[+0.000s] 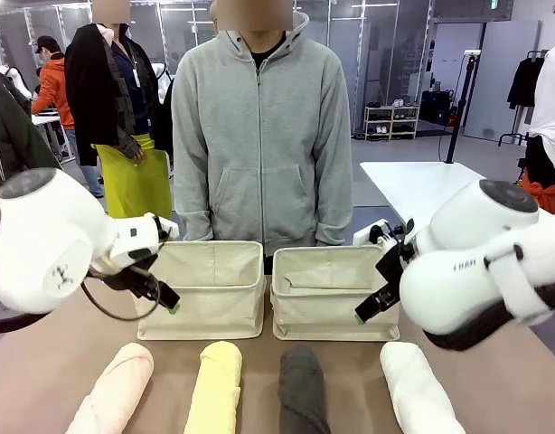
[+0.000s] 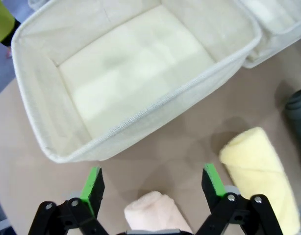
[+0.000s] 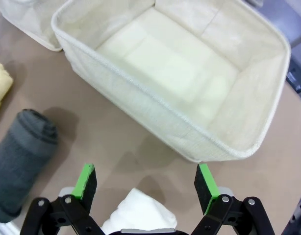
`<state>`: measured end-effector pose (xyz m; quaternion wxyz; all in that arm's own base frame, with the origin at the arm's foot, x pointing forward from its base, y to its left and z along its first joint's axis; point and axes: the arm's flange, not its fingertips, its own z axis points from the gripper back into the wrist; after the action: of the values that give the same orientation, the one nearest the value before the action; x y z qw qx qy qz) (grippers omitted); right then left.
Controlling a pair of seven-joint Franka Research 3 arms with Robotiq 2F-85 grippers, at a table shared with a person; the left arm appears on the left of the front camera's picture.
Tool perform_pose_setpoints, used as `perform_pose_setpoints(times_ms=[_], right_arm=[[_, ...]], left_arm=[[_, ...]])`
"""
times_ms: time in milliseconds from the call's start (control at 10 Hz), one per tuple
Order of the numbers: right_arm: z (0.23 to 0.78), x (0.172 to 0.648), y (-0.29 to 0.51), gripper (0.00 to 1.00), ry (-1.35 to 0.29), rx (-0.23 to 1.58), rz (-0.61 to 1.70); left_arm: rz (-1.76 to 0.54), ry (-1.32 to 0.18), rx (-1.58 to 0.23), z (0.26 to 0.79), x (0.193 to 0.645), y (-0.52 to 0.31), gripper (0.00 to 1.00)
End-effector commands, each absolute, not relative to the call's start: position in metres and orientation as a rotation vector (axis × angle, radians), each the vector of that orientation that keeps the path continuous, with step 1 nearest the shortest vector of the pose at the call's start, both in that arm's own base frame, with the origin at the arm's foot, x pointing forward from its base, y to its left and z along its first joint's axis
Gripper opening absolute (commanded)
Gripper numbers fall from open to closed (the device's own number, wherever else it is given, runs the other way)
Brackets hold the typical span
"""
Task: Divide the towels into two baskets.
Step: Pick up one hotel-folded towel and place it in the Fabric basket indicated by the person.
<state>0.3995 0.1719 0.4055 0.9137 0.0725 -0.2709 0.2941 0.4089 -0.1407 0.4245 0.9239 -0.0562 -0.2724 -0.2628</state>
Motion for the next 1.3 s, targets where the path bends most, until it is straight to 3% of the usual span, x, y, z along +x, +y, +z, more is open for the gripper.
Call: perform_pose_setpoints(times_ms=[0, 400, 600, 900, 1200], right_arm=[[0.428, 0.404, 0.14, 1.0, -0.486, 0.326, 0.59], [0.43, 0.401, 0.05, 1.0, -0.371, 0.927, 0.392], [0.415, 0.387, -0.004, 1.0, -0.385, 1.081, 0.285], [0.4, 0.34, -0.128, 1.0, -0.506, 1.16, -0.045], [0.399, 0.259, -0.225, 1.0, -0.647, 1.118, -0.297]], left_arm=[[-0.52, -0.465, -0.373, 0.455, 0.405, -0.105, 1.0], [-0.378, -0.421, -1.017, 0.449, 0.391, -0.022, 1.0], [-0.231, -0.453, -1.178, 0.427, 0.376, 0.03, 1.0], [0.008, -0.59, -1.203, 0.409, 0.33, 0.13, 1.0], [0.201, -0.715, -1.116, 0.412, 0.272, 0.216, 1.0]])
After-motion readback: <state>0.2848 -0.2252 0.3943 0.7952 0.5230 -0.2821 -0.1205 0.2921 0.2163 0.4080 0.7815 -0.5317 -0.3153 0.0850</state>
